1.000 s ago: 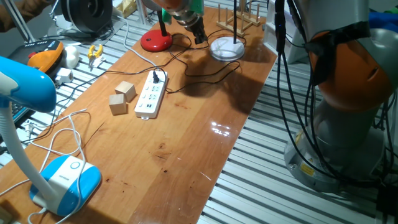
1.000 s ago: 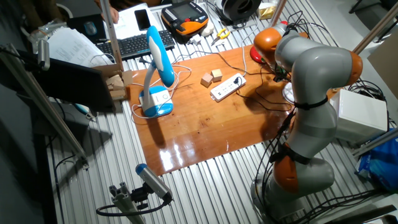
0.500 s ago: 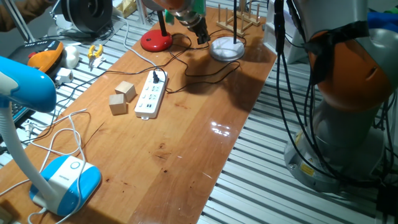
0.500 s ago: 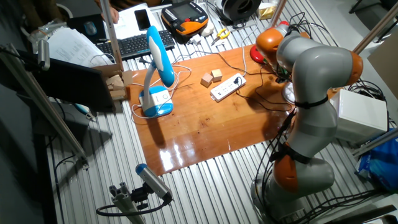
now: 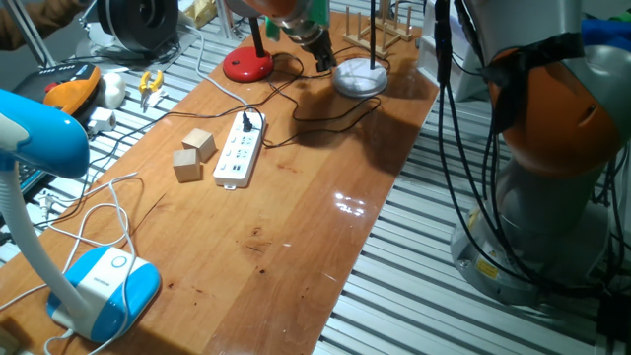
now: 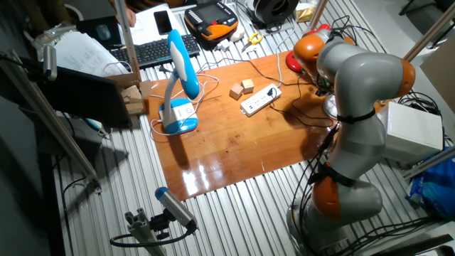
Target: Plug in the power cord of the desk lamp, turn on the socket, and light up the desk lamp
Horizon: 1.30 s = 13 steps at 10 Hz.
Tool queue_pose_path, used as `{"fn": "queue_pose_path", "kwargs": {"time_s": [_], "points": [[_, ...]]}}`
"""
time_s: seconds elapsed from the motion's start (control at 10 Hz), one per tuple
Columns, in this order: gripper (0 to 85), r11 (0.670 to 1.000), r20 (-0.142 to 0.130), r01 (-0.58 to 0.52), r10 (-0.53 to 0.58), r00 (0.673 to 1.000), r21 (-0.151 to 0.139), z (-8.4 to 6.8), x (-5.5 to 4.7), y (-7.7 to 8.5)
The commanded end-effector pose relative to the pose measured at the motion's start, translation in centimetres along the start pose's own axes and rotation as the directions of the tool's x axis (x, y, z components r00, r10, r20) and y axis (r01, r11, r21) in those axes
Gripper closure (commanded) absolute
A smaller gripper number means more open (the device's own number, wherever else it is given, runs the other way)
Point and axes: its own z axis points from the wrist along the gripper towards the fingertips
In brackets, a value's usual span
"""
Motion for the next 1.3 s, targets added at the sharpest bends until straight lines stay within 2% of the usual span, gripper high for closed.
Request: {"fn": "queue_pose_path", "kwargs": {"time_s": [0.0,0.3,0.5,0.7,0.9,1.0,1.1,1.2], "points": [[85.0,1.0,-0.003,0.001,-0.001,1.0,0.004,0.11,-0.01,-0.02],[85.0,1.0,-0.02,0.005,-0.005,1.0,-0.008,0.15,-0.01,0.01],[85.0,0.999,-0.025,-0.039,0.038,0.999,-0.019,0.09,-0.05,0.07],[85.0,0.998,-0.029,-0.066,0.066,0.997,-0.01,0.09,-0.52,0.49],[85.0,0.998,-0.032,-0.059,0.059,0.998,-0.029,0.07,-0.58,0.53],[85.0,0.998,-0.035,-0.058,0.058,0.998,-0.025,0.07,-0.58,0.53],[85.0,0.998,-0.047,-0.052,0.051,0.998,-0.032,0.07,-0.58,0.53],[85.0,0.998,-0.048,-0.053,0.051,0.998,-0.042,0.07,-0.58,0.53]]}}
